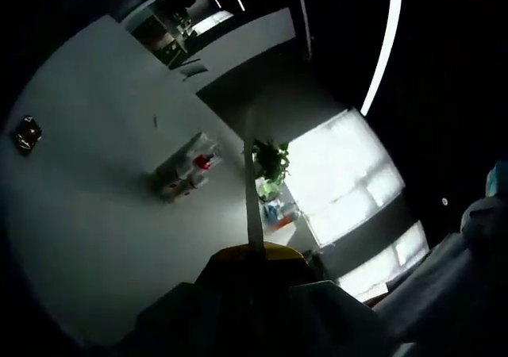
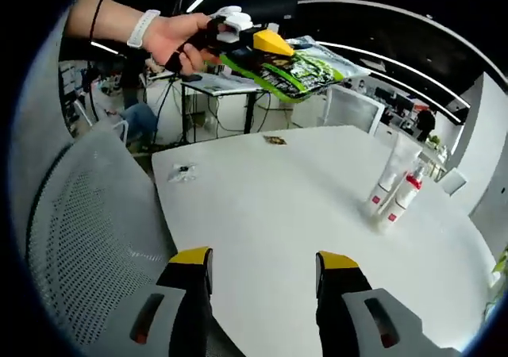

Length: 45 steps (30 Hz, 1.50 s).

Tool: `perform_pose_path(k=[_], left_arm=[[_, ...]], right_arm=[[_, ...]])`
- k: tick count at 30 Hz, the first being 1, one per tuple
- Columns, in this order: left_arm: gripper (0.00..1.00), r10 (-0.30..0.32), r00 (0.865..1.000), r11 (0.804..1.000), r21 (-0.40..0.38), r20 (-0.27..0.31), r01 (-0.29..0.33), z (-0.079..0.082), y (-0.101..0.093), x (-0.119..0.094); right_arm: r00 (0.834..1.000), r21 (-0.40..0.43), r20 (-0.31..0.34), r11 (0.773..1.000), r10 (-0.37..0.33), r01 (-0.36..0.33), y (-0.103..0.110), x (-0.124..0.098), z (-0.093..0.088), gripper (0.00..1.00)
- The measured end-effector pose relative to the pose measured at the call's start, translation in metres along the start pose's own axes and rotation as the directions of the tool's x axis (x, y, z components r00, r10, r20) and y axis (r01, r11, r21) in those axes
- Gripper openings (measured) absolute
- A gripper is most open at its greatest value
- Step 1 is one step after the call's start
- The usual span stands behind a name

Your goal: Arrange the skincare products in the storage area until every visible bottle or jar stands upright without overlapping.

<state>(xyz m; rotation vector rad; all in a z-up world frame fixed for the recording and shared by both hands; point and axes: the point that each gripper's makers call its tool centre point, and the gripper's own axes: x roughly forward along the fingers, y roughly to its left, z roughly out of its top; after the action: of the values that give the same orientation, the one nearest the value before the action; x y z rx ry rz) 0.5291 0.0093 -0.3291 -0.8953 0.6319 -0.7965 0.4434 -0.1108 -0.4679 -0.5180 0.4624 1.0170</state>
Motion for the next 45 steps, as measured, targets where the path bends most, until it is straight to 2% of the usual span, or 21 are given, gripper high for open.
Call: perform_pose_path(k=[6, 8, 11, 15, 30, 34, 45], left_arm=[[0.00, 0.021, 1.000, 1.000, -0.021, 0.014, -0.021, 0.023, 0.012, 0.005], [0.00, 0.030, 0.999, 0.999, -0.025, 0.015, -0.029, 0.028, 0.015, 0.007], [0.00, 0.035, 0.999, 0.999, -0.039, 0.022, -0.034, 0.037, 0.020, 0.010], [0.00, 0.038, 0.999, 0.998, -0.052, 0.034, -0.036, 0.047, 0.028, 0.015], [0.00, 0.079, 0.997, 0.994, -0.076, -0.021, -0.080, 0.054, 0.066, 0.040], [0.00, 0.082, 0.996, 0.992, -0.091, -0.023, -0.084, 0.060, 0.073, 0.045], [0.00, 0.118, 0.990, 0.989, -0.075, -0.074, -0.124, 0.060, 0.088, 0.066]], right_arm=[[1.000, -0.014, -0.003, 1.000, -0.005, 0.005, -0.003, 0.000, -0.001, 0.48], [1.000, -0.010, -0.002, 1.000, -0.010, 0.010, -0.003, 0.000, 0.000, 0.48], [1.000, -0.010, -0.015, 1.000, -0.001, 0.000, -0.002, -0.001, -0.003, 0.42], [1.000, 0.000, 0.002, 1.000, -0.002, 0.002, -0.002, -0.001, 0.000, 0.43], [1.000, -0.040, -0.028, 0.999, -0.002, 0.000, -0.002, 0.000, -0.006, 0.35], [1.000, -0.043, -0.029, 0.999, -0.005, 0.004, -0.002, 0.000, -0.006, 0.35], [0.999, -0.045, -0.038, 0.999, -0.026, 0.025, -0.006, -0.001, -0.009, 0.30]])
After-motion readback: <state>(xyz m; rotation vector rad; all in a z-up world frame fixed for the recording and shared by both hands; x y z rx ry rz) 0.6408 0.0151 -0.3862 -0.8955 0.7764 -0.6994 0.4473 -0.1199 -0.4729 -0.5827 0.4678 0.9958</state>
